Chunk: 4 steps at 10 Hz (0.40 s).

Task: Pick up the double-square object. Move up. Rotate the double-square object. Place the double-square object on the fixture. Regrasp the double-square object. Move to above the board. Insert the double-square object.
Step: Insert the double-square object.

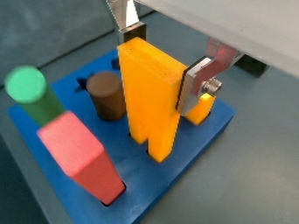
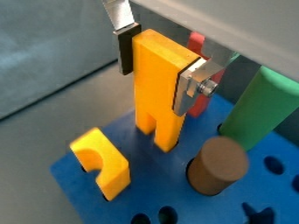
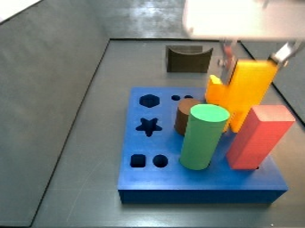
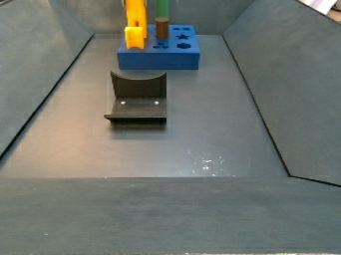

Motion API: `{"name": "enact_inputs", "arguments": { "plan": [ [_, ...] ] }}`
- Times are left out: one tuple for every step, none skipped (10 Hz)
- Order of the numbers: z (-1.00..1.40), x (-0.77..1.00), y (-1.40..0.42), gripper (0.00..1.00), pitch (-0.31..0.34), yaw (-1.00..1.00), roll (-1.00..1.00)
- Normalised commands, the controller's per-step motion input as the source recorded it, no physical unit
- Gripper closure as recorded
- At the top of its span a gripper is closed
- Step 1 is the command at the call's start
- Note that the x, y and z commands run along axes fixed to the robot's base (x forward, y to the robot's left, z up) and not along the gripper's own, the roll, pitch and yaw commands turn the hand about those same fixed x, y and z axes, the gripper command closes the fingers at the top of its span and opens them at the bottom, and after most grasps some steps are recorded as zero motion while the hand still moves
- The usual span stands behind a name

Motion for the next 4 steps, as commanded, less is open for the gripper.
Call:
{"name": "enact_inputs", "arguments": {
  "plan": [
    [-0.52, 0.01, -0.01, 1.0, -0.09, 0.0, 0.09],
    [-0.15, 0.0, 0.0, 1.0, -0.119, 0.0, 0.0],
    [0.0, 0.0, 0.0, 1.0, 0.0, -0.01, 0.0],
    [0.0, 0.0, 0.0, 1.0, 0.0, 0.0, 0.0]
  ]
}}
